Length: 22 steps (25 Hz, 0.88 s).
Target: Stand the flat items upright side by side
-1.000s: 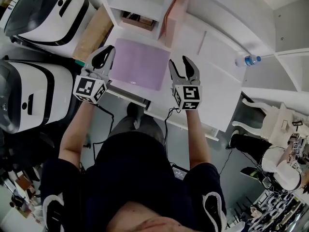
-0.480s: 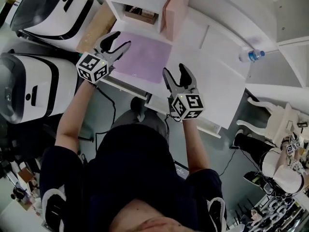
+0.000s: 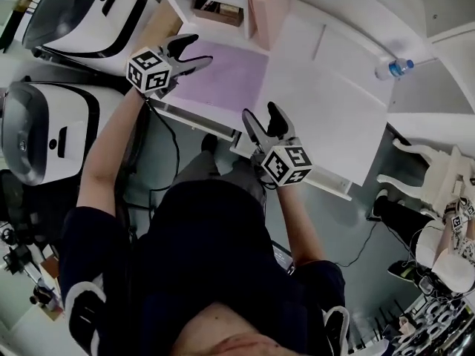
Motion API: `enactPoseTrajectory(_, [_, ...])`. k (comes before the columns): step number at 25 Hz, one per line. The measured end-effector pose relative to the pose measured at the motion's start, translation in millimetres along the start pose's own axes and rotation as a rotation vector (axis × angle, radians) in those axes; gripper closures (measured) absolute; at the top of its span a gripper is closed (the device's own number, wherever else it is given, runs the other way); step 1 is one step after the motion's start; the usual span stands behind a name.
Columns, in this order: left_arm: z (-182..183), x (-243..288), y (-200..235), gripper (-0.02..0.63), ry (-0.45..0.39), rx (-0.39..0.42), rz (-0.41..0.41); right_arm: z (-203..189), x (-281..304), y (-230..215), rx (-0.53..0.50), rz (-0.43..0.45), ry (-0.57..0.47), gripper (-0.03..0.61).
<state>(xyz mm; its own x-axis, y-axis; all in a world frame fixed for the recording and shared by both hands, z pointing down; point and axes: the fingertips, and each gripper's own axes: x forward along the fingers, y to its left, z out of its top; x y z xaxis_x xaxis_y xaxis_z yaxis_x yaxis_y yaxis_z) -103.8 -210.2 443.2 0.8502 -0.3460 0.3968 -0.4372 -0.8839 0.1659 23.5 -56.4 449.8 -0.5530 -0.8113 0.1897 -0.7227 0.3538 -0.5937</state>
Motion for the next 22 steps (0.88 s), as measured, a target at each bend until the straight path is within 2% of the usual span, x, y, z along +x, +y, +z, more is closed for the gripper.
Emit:
enactPoseTrajectory(7, [-24.3,22.3,23.2,0.239,0.148,0.038,-0.224,-32.2,20.2,20.1,0.145,-0.079,-0.060,0.227])
enactPoseTrajectory(15, [-62.3,38.2,50.1,0.198,0.342,0.097,-0.503,-78.6,63.3,32.7,0.317,-0.279,-0.173,0.213])
enactPoseTrajectory(19, [-80.3,52.8,61.7,0.198,0.452,0.122,-0.601,-100.9,78.9,28.0,0.444,-0.364,-0.242,0.204])
enactPoseTrajectory(22, [-93.9,66.5,67.1,0.198,0.534,0.131,-0.648,-121.8,88.7,21.7,0.566,-0.389,-0.284,0.195])
